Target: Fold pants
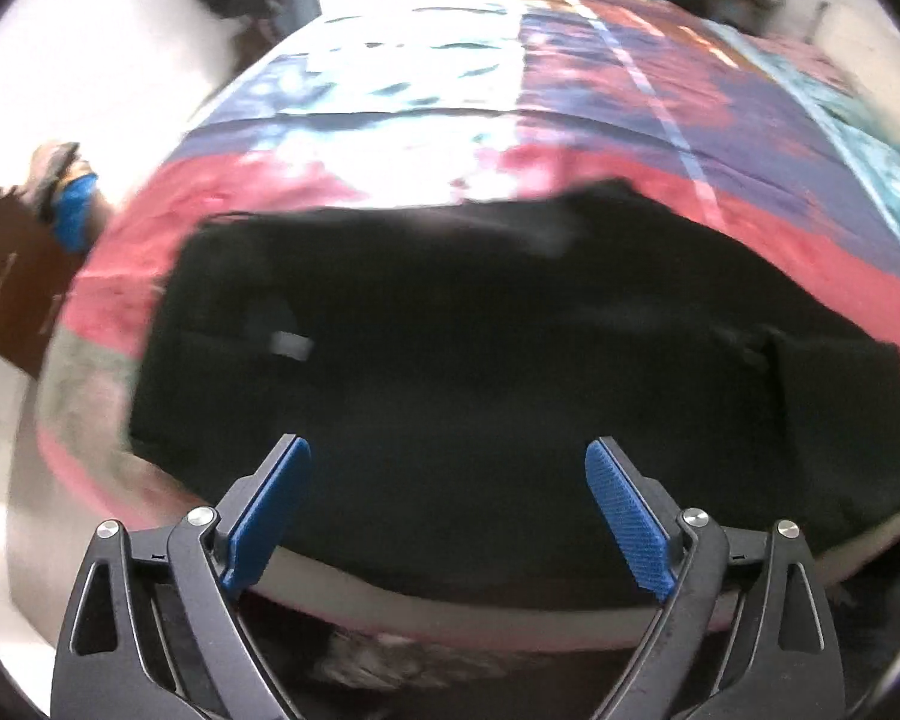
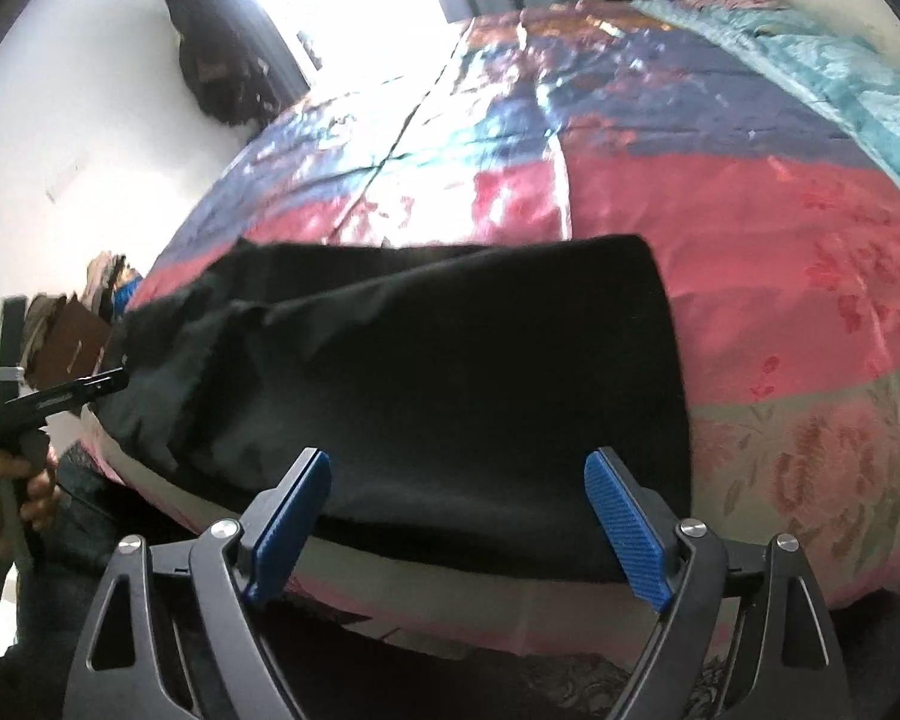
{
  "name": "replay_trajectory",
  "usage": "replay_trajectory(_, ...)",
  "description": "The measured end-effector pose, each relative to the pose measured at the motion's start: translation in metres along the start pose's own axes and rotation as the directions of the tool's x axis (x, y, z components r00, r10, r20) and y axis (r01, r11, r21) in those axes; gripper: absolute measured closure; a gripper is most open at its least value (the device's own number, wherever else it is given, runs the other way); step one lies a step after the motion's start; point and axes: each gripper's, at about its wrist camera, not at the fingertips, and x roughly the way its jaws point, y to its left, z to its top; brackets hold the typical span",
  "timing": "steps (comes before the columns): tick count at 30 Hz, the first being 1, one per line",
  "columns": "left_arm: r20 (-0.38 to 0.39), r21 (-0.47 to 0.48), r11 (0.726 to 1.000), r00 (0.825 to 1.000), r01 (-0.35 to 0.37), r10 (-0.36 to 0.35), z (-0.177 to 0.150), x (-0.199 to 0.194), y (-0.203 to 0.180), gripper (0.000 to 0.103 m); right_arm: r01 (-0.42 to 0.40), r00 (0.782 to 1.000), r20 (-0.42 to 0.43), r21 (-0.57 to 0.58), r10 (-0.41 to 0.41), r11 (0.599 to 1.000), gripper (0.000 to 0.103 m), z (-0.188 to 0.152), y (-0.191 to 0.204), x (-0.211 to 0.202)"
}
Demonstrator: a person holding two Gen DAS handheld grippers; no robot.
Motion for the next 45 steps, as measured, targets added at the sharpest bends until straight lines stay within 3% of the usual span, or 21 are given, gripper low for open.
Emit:
replay_trajectory(3, 0.009, -0.01, 0.999, 0.999, -0.035, 0.035, 0.02, 0.011, 0.039, 0.007, 0.006, 1.0, 0.021, 0.01, -0.006, 1.0, 0.017, -0.009, 0.004, -0.011)
replay_trajectory(5, -0.014, -0.119, 0.993, 1.0, 0.024, -0.026, 0.036, 0.027, 0.079, 0.007, 0.008, 1.0, 0.012, 0.013, -0.008, 1.0, 0.017, -0.014, 0.006, -0.012)
replay_trajectory(9, 0.012, -0.32, 0.942, 0.995, 0.102, -0.104, 0.056, 0.05, 0.138, 0.007, 0.008, 1.0, -0.023, 0.012, -0.008, 1.0, 0.017, -0.024, 0.006, -0.012)
replay_trajectory(14, -0.099, -0.308, 0.946, 0.986, 0.1, -0.136, 0.056, 0.1, 0.145, 0.004, -0.003, 0.999, -0.04, -0.006, 0.003, 1.0, 0.017, -0.026, 0.016, -0.007)
replay_trajectory(16, -0.101, -0.339, 0.931, 0.978, 0.137, -0.18, 0.05, 0.108, 0.147, 0.003, -0.011, 0.999, -0.048, -0.013, 0.011, 1.0, 0.017, -0.027, 0.019, -0.005)
replay_trajectory(20, -0.101, -0.443, 0.873, 0.957, 0.203, -0.273, 0.037, 0.117, 0.158, 0.002, -0.019, 0.999, -0.05, -0.02, 0.018, 1.0, 0.017, -0.029, 0.023, -0.003)
replay_trajectory(22, -0.112, -0.433, 0.875, 0.95, 0.216, -0.29, 0.036, 0.116, 0.159, 0.005, -0.023, 0.998, -0.051, -0.016, 0.022, 1.0, 0.017, -0.029, 0.023, -0.002)
replay_trajectory(24, -0.107, -0.415, 0.878, 0.945, 0.24, -0.31, 0.037, 0.11, 0.157, 0.032, -0.025, 0.999, -0.045, -0.009, 0.024, 1.0, 0.017, -0.029, 0.022, -0.003)
replay_trajectory(25, -0.105, -0.418, 0.874, 0.943, 0.247, -0.317, 0.039, 0.105, 0.16, 0.039, -0.028, 0.999, -0.039, -0.005, 0.027, 1.0, 0.017, -0.029, 0.02, -0.004)
replay_trajectory(27, -0.099, -0.432, 0.872, 0.949, 0.23, -0.299, 0.039, 0.094, 0.16, 0.067, -0.03, 0.999, -0.028, 0.001, 0.03, 1.0, 0.017, -0.029, 0.018, -0.006)
replay_trajectory(28, -0.089, -0.447, 0.867, 0.953, 0.221, -0.289, 0.038, 0.088, 0.163, 0.072, -0.032, 0.999, -0.022, 0.006, 0.032, 0.999, 0.017, -0.028, 0.017, -0.008)
replay_trajectory(31, -0.037, -0.526, 0.812, 0.948, 0.251, -0.317, 0.035, 0.065, 0.17, 0.083, -0.038, 0.999, -0.002, 0.021, 0.038, 0.999, 0.017, -0.028, 0.014, -0.011)
replay_trajectory(34, 0.027, -0.55, 0.781, 0.941, 0.297, -0.339, 0.034, 0.03, 0.161, 0.087, -0.043, 0.998, 0.042, 0.037, 0.041, 0.998, 0.017, -0.025, 0.008, -0.019)
replay_trajectory(38, 0.102, -0.487, 0.784, 0.917, 0.384, -0.386, 0.045, -0.027, 0.12, 0.089, -0.06, 0.995, 0.087, 0.078, 0.053, 0.995, 0.017, -0.022, -0.002, -0.027)
replay_trajectory(39, 0.116, -0.451, 0.793, 0.908, 0.41, -0.404, 0.049, -0.046, 0.098, 0.089, -0.068, 0.993, 0.098, 0.095, 0.059, 0.993, 0.017, -0.021, -0.006, -0.029)
replay_trajectory(42, 0.119, -0.345, 0.834, 0.901, 0.432, -0.418, 0.059, -0.075, 0.036, 0.089, -0.085, 0.991, 0.119, 0.133, 0.069, 0.987, 0.017, -0.02, -0.015, -0.032)
replay_trajectory(45, 0.104, -0.238, 0.853, 0.886, 0.464, -0.453, 0.062, -0.092, -0.036, 0.093, -0.092, 0.988, 0.135, 0.159, 0.071, 0.983, 0.017, -0.02, -0.023, -0.036)
